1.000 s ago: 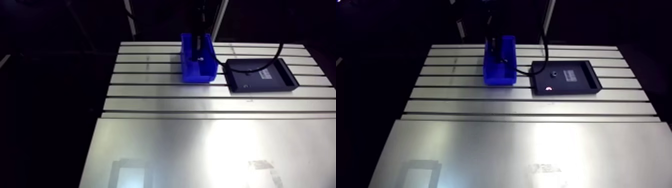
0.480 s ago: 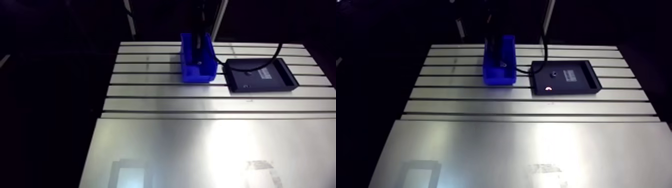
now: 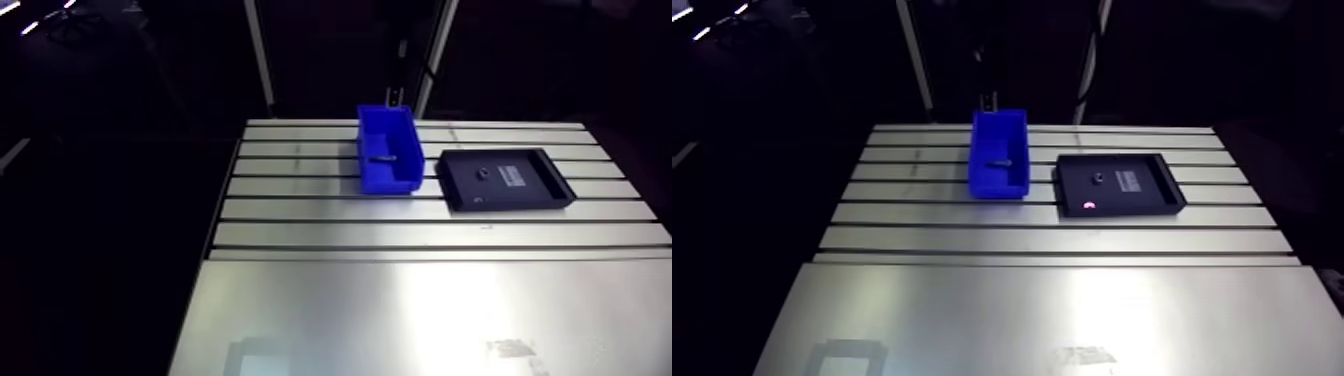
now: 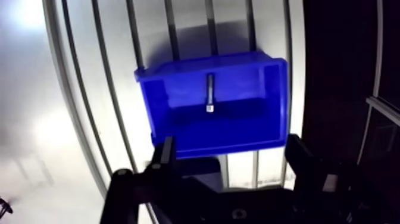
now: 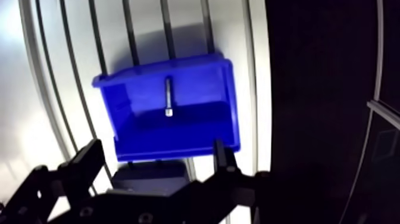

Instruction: Pick up the M10 bolt from the tray and put it into the blue bin.

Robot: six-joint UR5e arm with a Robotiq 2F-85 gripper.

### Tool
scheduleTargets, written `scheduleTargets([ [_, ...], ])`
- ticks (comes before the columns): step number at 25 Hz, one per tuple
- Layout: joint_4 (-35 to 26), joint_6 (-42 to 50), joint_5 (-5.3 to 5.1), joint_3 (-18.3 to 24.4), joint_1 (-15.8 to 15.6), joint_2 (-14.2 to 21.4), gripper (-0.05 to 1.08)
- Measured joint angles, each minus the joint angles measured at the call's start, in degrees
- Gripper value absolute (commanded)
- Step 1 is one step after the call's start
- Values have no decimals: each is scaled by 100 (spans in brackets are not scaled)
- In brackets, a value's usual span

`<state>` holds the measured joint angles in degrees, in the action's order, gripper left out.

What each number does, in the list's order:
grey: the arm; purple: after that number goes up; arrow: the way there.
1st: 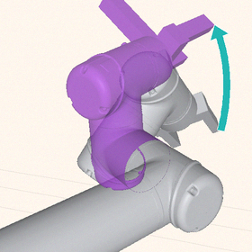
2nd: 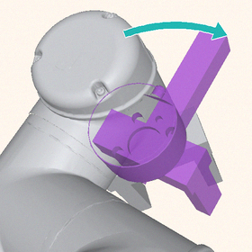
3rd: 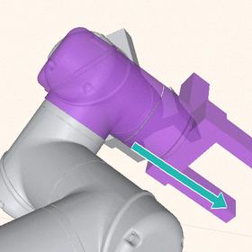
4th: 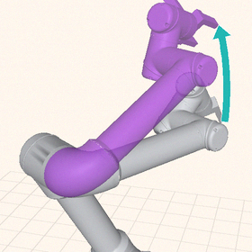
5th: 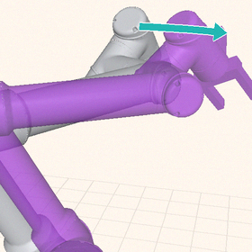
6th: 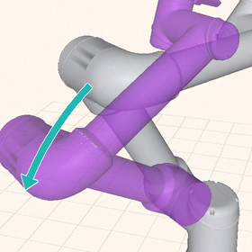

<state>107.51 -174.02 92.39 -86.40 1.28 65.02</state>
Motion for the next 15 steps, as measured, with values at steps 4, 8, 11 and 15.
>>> scheduleTargets([
  [4,-457,451,-3,259,37,214,1],
  [8,-814,1387,8,472,93,419,1],
  [11,-1059,2550,21,608,166,597,1],
  [15,-1456,4744,22,737,271,842,1],
])
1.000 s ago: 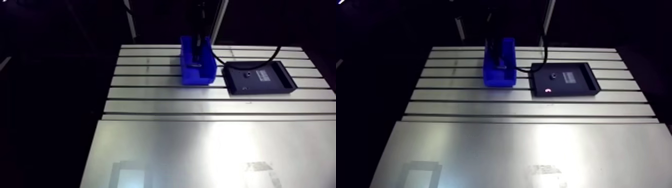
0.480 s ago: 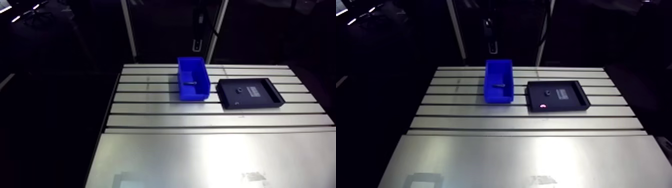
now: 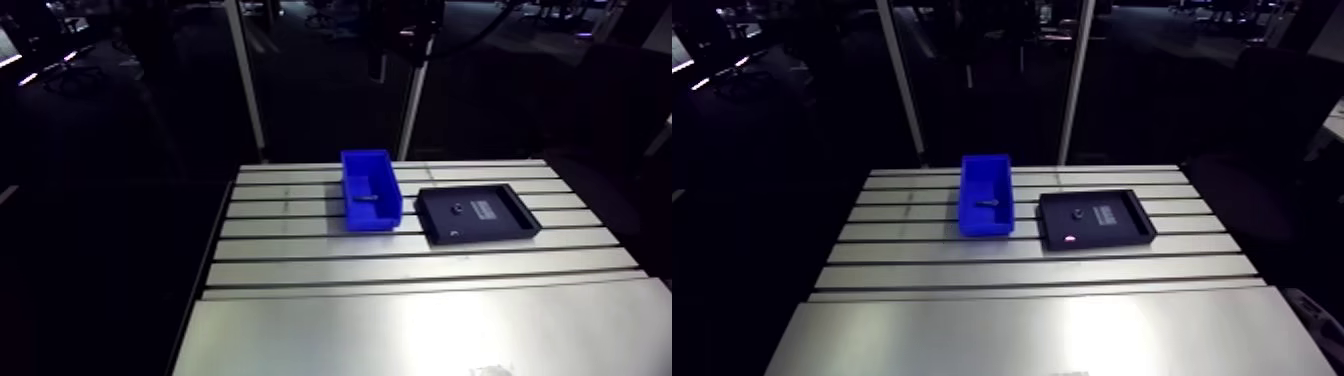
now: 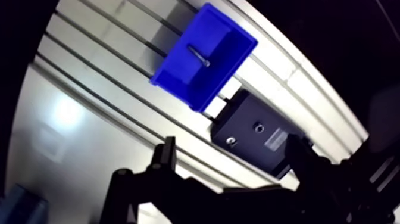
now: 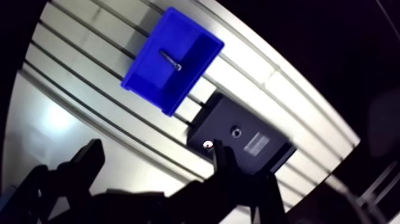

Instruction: Pick up the M10 bolt from the tray and put it into the blue bin.

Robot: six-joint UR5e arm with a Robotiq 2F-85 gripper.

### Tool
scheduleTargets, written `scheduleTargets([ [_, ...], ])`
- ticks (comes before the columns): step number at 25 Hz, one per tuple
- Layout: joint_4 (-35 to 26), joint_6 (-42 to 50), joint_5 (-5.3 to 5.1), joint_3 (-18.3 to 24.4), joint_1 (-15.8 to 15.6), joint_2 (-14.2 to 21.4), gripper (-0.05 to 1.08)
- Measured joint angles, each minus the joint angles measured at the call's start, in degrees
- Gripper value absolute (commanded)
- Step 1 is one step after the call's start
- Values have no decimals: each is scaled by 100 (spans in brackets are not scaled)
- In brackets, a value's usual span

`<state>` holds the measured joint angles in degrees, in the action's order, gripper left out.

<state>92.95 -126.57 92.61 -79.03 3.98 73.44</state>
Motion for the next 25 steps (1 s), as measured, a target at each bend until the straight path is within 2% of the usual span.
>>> scheduleTargets([
  [3,-361,1945,-12,60,70,184,1],
  [6,-589,2827,-20,88,94,288,1],
  [12,-799,3338,-30,240,97,342,1],
  [18,-957,3416,-35,448,74,342,1],
  [25,-1004,3428,-34,496,59,346,1],
])
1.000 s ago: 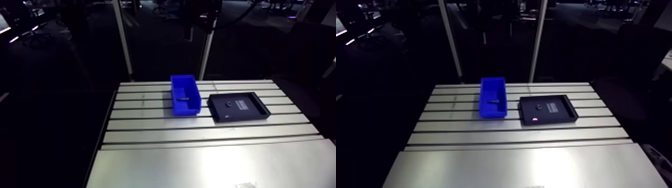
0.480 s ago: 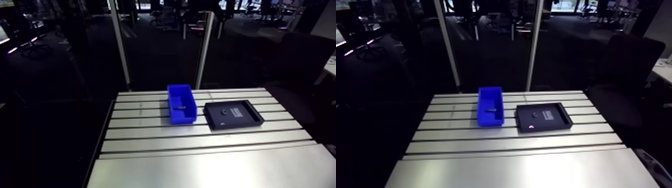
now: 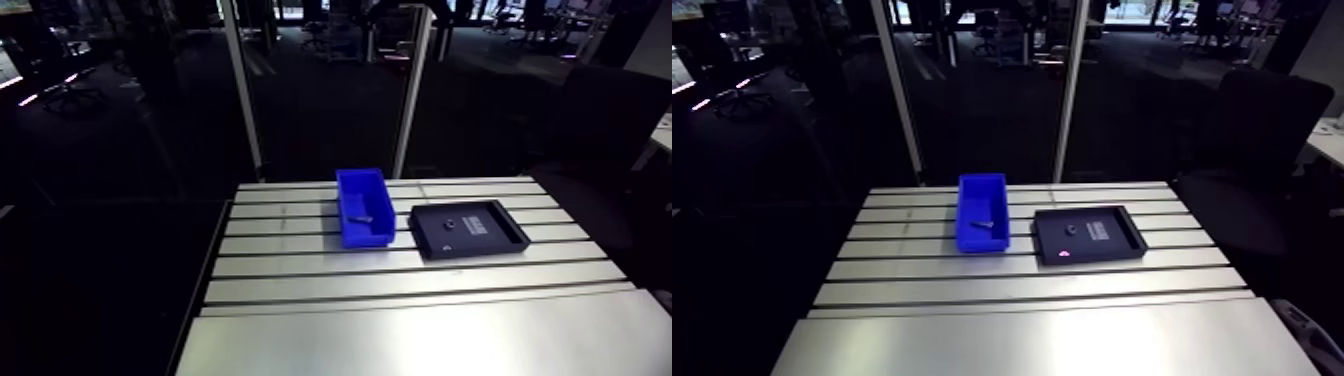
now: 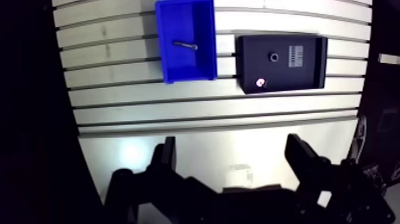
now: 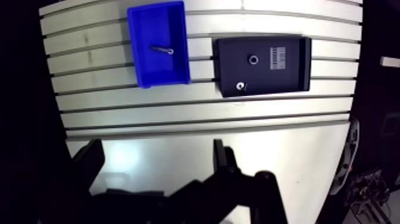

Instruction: Pick up the M10 bolt from the tray and put it into the blue bin.

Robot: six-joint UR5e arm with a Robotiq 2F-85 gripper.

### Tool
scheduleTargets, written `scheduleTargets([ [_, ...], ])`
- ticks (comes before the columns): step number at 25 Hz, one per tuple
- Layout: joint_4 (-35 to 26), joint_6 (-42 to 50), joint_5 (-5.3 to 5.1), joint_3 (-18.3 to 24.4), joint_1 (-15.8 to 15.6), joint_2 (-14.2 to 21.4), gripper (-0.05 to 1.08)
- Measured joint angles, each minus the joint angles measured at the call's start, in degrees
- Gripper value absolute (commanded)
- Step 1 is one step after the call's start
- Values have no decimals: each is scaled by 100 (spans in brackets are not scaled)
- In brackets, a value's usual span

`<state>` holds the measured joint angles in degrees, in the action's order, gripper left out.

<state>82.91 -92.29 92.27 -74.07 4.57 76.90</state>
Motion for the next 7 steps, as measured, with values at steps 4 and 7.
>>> scheduleTargets([
  [4,-6,6,1,-2,-12,3,1],
  [7,-8,18,4,-13,-15,4,1],
])
